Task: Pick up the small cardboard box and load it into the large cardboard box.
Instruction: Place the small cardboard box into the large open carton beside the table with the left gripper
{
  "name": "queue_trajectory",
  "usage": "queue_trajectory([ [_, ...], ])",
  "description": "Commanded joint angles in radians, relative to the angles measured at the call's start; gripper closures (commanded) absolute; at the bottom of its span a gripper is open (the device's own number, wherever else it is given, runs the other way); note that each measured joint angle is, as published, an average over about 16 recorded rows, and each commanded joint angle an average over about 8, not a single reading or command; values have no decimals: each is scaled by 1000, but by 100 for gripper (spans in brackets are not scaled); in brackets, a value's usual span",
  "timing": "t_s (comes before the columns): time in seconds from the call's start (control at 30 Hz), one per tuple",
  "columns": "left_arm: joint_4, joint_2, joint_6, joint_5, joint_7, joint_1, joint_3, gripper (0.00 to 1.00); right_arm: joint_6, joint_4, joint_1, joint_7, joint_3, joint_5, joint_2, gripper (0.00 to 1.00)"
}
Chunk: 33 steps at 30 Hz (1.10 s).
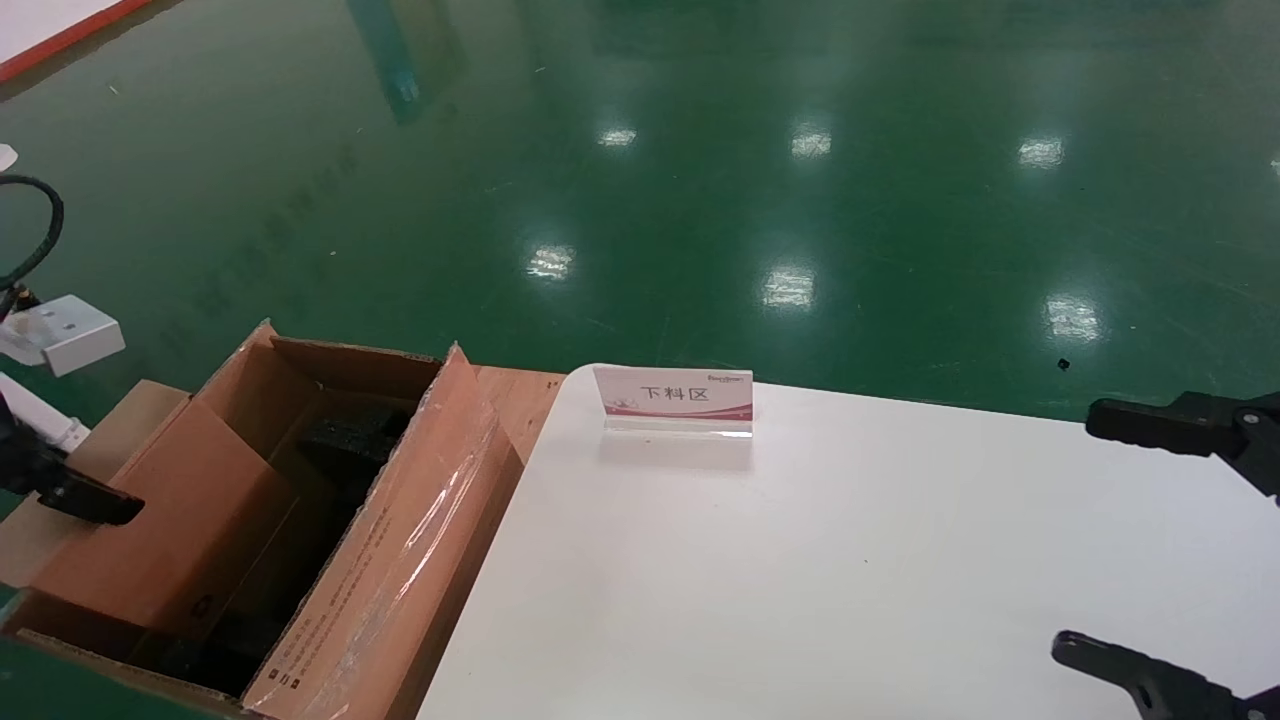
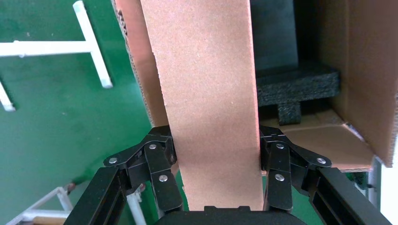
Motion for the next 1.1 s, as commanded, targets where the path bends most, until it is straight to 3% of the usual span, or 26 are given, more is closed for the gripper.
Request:
queue_trajectory([
  [0.03, 0, -2, -11, 7, -2, 11, 4, 100, 0, 0, 0, 0, 0, 0, 0, 0],
  [1.1, 60, 54, -165, 12, 24, 131, 14, 100, 1, 0, 0, -1, -2, 1, 1, 0],
])
